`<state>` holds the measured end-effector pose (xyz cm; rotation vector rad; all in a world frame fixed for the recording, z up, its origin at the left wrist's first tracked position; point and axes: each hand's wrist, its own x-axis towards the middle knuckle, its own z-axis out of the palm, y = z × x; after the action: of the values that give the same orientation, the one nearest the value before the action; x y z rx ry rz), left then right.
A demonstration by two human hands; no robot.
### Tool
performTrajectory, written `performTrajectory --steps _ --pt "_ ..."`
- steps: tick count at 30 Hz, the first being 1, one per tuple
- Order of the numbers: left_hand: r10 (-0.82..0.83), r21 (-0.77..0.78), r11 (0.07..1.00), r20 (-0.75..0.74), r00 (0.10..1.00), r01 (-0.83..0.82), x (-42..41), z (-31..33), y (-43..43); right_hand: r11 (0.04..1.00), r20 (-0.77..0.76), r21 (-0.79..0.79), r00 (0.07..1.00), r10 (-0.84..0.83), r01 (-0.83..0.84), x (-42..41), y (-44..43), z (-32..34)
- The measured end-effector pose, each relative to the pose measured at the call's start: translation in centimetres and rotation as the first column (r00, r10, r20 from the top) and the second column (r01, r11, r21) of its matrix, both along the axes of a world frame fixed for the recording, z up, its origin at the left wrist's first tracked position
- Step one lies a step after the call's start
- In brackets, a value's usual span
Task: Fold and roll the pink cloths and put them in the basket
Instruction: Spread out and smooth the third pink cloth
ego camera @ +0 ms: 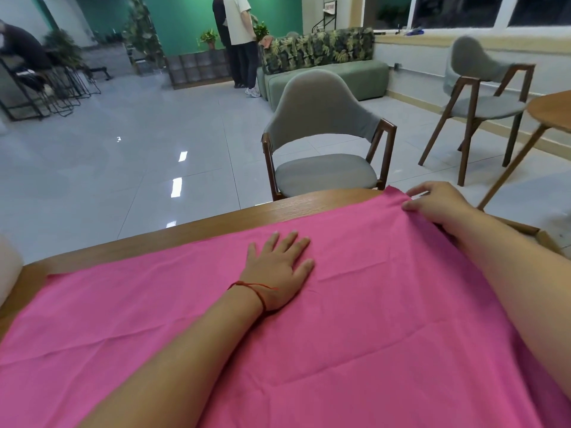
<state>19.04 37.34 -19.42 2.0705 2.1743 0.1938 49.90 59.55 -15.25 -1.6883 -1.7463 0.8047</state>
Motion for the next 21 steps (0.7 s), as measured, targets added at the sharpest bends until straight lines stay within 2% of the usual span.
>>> performTrajectory --steps 4,7,14,18,21 --pt "0.003 0.005 1.0 -0.007 1.0 -0.003 -0.1 -0.2 0.2 0.993 0.114 0.119 0.993 0.015 -0.029 -1.2 0.9 -0.2" --pt "0.005 -0.006 1.0 -0.014 1.0 -0.005 -0.1 -0.5 0.3 0.994 0.186 0.108 0.982 -0.022 0.002 -1.7 1.0 -1.0" --pt "0.032 -0.054 0.998 -0.031 0.999 -0.034 -0.2 -0.2 0.6 0.995 0.216 0.099 0.976 -0.041 0.02 0.3 -0.2 -0.3" --pt "0.04 -0.091 0.995 -0.051 0.998 -0.045 -0.1 0.0 0.8 0.998 0.125 0.06 0.992 -0.003 -0.004 3.5 -3.5 1.3" --pt "0.043 -0.095 0.994 -0.07 0.997 -0.049 0.1 0.4 0.7 0.999 0.141 0.029 0.99 0.009 -0.013 6.3 -6.7 1.6"
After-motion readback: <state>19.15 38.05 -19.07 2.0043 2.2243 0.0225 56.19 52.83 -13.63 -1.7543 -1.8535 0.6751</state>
